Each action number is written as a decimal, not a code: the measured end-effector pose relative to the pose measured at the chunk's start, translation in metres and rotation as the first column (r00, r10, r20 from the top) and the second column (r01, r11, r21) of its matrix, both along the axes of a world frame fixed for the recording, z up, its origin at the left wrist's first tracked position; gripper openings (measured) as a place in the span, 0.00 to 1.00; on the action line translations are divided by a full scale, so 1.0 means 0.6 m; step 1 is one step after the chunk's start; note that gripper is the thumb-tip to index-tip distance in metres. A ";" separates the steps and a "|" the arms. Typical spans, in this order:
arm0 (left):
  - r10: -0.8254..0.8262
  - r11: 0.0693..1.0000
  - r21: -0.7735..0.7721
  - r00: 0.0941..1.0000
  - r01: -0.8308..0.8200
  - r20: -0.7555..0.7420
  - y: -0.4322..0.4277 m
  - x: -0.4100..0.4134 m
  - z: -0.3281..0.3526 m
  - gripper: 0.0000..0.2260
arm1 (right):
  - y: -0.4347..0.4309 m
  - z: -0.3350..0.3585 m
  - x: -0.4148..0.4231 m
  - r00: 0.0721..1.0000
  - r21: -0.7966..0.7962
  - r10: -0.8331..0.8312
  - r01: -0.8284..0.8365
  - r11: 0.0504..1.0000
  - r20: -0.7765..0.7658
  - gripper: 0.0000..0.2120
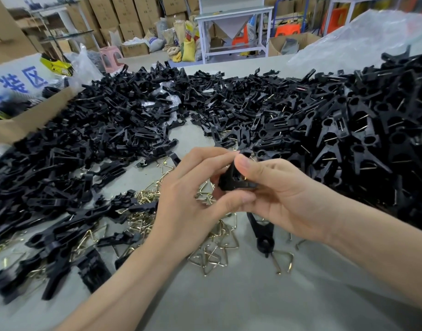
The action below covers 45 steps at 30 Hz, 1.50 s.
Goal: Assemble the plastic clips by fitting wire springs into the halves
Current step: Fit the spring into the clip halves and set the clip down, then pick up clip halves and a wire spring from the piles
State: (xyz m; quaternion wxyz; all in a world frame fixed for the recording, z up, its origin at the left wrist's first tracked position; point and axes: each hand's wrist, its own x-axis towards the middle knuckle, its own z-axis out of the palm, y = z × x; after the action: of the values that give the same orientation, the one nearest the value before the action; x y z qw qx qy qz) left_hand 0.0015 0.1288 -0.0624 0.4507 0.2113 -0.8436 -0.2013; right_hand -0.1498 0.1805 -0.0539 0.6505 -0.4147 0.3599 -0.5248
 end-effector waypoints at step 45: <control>0.641 0.708 -0.077 0.592 -0.702 0.488 -0.111 0.081 0.000 0.28 | 0.009 0.136 -0.176 -0.399 -0.463 -0.355 0.215 0.860 -0.845 0.44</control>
State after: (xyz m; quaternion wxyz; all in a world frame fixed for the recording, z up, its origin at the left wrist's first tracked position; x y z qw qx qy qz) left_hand 0.0502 0.0623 -0.0622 0.2548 0.5842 -0.7706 -0.0090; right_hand -0.2553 0.1858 0.0277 -0.0856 -0.5787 0.7984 -0.1427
